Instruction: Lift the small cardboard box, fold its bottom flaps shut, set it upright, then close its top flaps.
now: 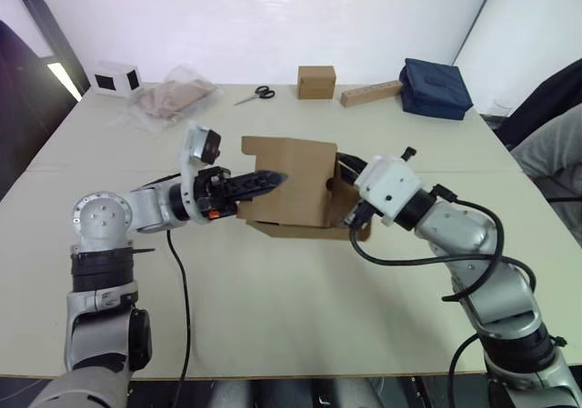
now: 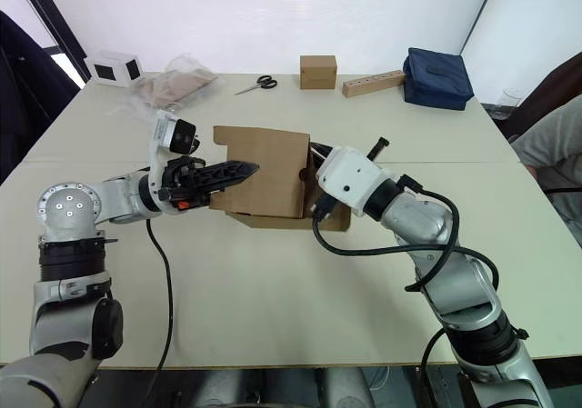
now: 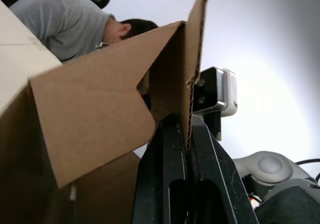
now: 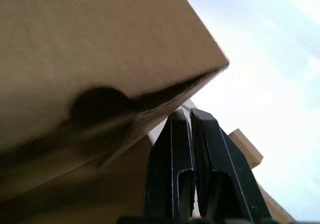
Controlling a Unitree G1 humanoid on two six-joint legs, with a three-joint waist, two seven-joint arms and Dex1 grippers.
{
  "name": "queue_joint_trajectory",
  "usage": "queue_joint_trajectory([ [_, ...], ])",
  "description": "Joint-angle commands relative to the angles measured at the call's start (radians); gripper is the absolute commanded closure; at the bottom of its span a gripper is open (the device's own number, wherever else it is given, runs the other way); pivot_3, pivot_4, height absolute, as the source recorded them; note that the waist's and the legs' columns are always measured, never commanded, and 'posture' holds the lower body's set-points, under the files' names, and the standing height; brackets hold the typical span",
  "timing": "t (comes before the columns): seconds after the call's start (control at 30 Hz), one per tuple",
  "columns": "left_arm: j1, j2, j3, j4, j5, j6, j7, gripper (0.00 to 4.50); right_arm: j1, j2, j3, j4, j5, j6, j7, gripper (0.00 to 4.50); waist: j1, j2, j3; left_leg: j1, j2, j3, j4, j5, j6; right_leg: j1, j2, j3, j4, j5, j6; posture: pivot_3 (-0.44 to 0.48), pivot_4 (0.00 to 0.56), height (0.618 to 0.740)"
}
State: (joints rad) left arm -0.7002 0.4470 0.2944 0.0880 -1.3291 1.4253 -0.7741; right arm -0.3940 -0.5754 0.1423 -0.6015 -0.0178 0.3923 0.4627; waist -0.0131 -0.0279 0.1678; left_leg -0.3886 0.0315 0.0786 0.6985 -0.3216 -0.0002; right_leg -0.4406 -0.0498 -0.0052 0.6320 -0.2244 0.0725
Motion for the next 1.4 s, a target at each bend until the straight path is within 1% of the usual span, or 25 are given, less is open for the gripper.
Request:
queue_joint_trajectory([
  [0.03, 0.010, -0.001, 0.015, -0.011, -0.025, -0.006, 0.031, 4.50, -0.010, 0.007, -0.029, -0.026, 0.003, -0.028, 0.008, 4.38, 0.000, 0.000, 0.000, 0.000, 0.000, 0.000, 0.000, 0.000, 0.000, 0.000, 0.000, 0.000, 0.000, 0.000, 0.000, 0.000, 0.150, 0.740],
  [0.2, -0.007, -0.037, 0.029, 0.019, -0.030, -0.038, 0.088, 4.50, -0.027, 0.034, 0.047, -0.068, -0.015, -0.008, 0.025, 4.38, 0.000, 0.000, 0.000, 0.000, 0.000, 0.000, 0.000, 0.000, 0.000, 0.000, 0.000, 0.000, 0.000, 0.000, 0.000, 0.000, 0.150, 0.740],
  [0.37, -0.007, -0.047, 0.032, 0.022, -0.032, -0.046, 0.110, 4.50, -0.023, 0.049, 0.053, -0.077, -0.026, 0.008, 0.034, 4.38, 0.000, 0.000, 0.000, 0.000, 0.000, 0.000, 0.000, 0.000, 0.000, 0.000, 0.000, 0.000, 0.000, 0.000, 0.000, 0.000, 0.150, 0.740],
  [0.53, -0.016, -0.046, 0.048, 0.046, -0.038, -0.056, 0.125, 4.50, -0.001, 0.030, 0.002, -0.088, -0.010, 0.022, 0.056, 4.38, 0.001, 0.000, 0.000, 0.000, 0.000, 0.000, 0.000, 0.000, 0.000, 0.000, 0.000, 0.000, 0.000, 0.000, 0.000, 0.000, 0.150, 0.740],
  [0.63, -0.015, -0.028, 0.046, 0.045, -0.034, -0.054, 0.106, 4.50, 0.023, 0.005, -0.054, -0.088, -0.001, 0.026, 0.072, 4.38, 0.002, 0.000, 0.000, 0.000, 0.000, 0.000, 0.000, 0.000, 0.000, 0.000, 0.000, 0.000, 0.000, 0.000, 0.000, 0.000, 0.150, 0.740],
  [0.77, 0.003, -0.006, 0.028, 0.032, -0.008, -0.057, 0.080, 4.50, 0.031, 0.029, -0.130, -0.136, 0.125, 0.144, 0.098, 4.38, 0.000, 0.000, 0.000, 0.000, 0.000, 0.000, 0.000, 0.000, 0.000, 0.000, 0.000, 0.000, 0.000, 0.000, 0.000, 0.000, 0.150, 0.740],
  [0.83, 0.003, -0.003, 0.026, 0.035, -0.003, -0.060, 0.074, 4.50, 0.035, 0.028, -0.142, -0.156, 0.176, 0.193, 0.117, 4.38, 0.000, 0.000, 0.000, 0.000, 0.000, 0.000, 0.000, 0.000, 0.000, 0.000, 0.000, 0.000, 0.000, 0.000, 0.000, 0.000, 0.150, 0.740],
  [0.9, 0.000, -0.004, 0.025, 0.036, 0.000, -0.062, 0.069, 4.50, 0.041, 0.026, -0.144, -0.157, 0.182, 0.203, 0.111, 4.38, 0.001, 0.000, 0.000, 0.000, 0.000, 0.000, 0.000, 0.000, 0.000, 0.000, 0.000, 0.000, 0.000, 0.000, 0.000, 0.000, 0.150, 0.740],
  [1.13, -0.006, -0.013, 0.021, 0.030, -0.008, -0.055, 0.062, 4.50, 0.039, 0.028, -0.106, -0.131, 0.179, 0.187, 0.096, 4.38, 0.001, 0.000, 0.000, 0.000, 0.000, 0.000, 0.000, 0.000, 0.000, 0.000, 0.000, 0.000, 0.000, -0.001, -0.002, 0.000, 0.150, 0.740],
  [1.4, 0.007, -0.036, 0.033, 0.008, -0.086, -0.022, 0.123, 4.50, 0.034, 0.027, -0.044, -0.090, 0.140, 0.115, 0.096, 4.38, 0.000, 0.000, 0.000, 0.000, 0.000, 0.000, 0.000, 0.000, 0.000, 0.000, 0.000, 0.000, 0.000, -0.001, -0.002, 0.000, 0.150, 0.740],
])
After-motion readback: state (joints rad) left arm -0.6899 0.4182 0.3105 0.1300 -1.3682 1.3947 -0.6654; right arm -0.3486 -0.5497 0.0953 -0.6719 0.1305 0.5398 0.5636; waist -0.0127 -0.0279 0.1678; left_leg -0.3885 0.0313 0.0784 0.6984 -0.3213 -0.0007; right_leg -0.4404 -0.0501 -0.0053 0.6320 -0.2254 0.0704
